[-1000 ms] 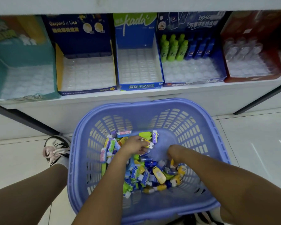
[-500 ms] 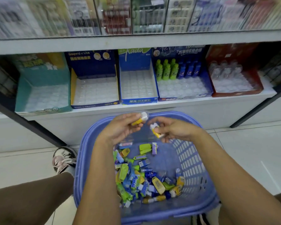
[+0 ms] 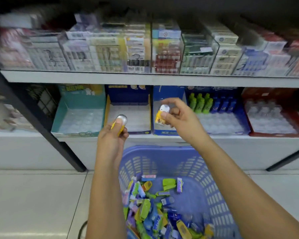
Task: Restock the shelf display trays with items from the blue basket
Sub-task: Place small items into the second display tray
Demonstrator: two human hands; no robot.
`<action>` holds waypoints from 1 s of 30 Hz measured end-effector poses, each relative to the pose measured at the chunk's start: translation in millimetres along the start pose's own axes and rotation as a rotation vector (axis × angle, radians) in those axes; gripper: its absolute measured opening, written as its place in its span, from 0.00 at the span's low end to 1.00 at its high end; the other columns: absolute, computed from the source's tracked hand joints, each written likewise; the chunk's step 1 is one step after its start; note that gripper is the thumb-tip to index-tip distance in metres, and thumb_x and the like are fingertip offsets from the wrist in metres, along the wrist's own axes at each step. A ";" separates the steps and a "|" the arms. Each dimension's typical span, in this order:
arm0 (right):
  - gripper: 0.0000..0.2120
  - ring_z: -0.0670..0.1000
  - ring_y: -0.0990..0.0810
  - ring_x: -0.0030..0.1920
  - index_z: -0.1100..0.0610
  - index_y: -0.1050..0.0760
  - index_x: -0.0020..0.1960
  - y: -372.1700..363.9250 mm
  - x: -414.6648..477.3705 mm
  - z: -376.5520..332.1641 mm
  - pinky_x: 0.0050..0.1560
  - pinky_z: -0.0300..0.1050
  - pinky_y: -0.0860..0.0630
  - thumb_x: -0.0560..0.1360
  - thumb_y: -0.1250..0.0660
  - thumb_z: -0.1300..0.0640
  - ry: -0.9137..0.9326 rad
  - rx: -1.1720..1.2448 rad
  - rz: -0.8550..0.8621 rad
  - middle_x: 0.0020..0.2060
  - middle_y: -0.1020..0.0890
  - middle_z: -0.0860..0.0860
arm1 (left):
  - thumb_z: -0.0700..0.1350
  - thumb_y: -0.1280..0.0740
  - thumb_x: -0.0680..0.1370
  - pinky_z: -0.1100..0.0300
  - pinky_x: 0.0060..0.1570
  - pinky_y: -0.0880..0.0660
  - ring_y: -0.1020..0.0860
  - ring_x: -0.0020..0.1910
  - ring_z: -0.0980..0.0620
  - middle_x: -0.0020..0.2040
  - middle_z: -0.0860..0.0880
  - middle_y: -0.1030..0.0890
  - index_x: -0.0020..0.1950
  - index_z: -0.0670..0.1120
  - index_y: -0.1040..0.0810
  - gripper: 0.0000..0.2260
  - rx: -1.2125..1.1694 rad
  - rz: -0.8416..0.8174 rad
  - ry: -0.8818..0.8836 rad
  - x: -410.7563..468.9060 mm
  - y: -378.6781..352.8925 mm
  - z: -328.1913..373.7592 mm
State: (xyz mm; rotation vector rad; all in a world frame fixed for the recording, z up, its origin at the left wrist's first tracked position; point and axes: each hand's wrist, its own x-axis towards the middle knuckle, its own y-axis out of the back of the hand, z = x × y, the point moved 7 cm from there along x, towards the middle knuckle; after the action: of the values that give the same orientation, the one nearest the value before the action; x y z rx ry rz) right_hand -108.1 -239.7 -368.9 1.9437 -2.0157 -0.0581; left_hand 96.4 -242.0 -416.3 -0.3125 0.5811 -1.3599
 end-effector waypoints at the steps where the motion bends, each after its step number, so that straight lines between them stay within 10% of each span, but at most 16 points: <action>1: 0.12 0.45 0.23 0.34 0.41 0.28 0.51 -9.6 9.7 -0.2 0.36 0.33 0.27 0.76 0.33 0.58 0.005 -0.009 0.015 0.33 0.23 0.46 | 0.38 0.40 0.81 0.67 0.31 0.29 0.30 0.33 0.56 0.38 0.48 0.28 0.47 0.43 0.27 0.05 0.008 0.045 -0.019 4.2 8.9 3.1; 9: 0.07 0.49 0.23 0.44 0.59 0.22 0.50 -41.2 99.1 14.9 0.47 0.43 0.25 0.76 0.34 0.57 -0.079 -0.320 0.176 0.46 0.18 0.54 | 0.40 0.37 0.79 0.61 0.46 0.26 0.25 0.37 0.56 0.41 0.50 0.23 0.59 0.44 0.25 0.09 0.306 0.074 -0.174 36.8 23.8 15.8; 16: 0.11 0.55 0.20 0.50 0.62 0.23 0.53 -43.0 125.9 34.1 0.55 0.55 0.23 0.76 0.33 0.55 -0.073 -0.337 0.138 0.48 0.18 0.57 | 0.41 0.36 0.79 0.68 0.37 0.34 0.26 0.43 0.52 0.49 0.45 0.20 0.59 0.42 0.22 0.10 0.888 0.036 -0.268 50.1 4.2 4.8; 22: 0.10 0.45 0.22 0.45 0.56 0.23 0.55 -95.5 147.9 35.6 0.46 0.28 0.27 0.75 0.32 0.54 0.033 -0.418 -0.008 0.45 0.19 0.48 | 0.42 0.37 0.79 0.63 0.42 0.31 0.23 0.46 0.47 0.50 0.43 0.18 0.59 0.42 0.22 0.10 0.881 0.071 -0.258 55.0 12.6 -1.0; 30: 0.10 0.53 0.21 0.51 0.62 0.23 0.55 -147.8 164.1 33.7 0.52 0.42 0.27 0.76 0.34 0.59 0.076 -0.568 -0.244 0.51 0.19 0.56 | 0.40 0.36 0.79 0.49 0.56 0.23 0.19 0.50 0.44 0.48 0.45 0.19 0.55 0.45 0.23 0.06 0.611 0.050 -0.104 60.9 21.4 -10.6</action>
State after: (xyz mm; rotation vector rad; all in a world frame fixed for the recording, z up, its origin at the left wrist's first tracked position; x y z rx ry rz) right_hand 24.1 -416.3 -404.3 1.7635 -1.4858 -0.5434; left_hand 114.1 -295.7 -449.1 0.1273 0.0694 -1.3941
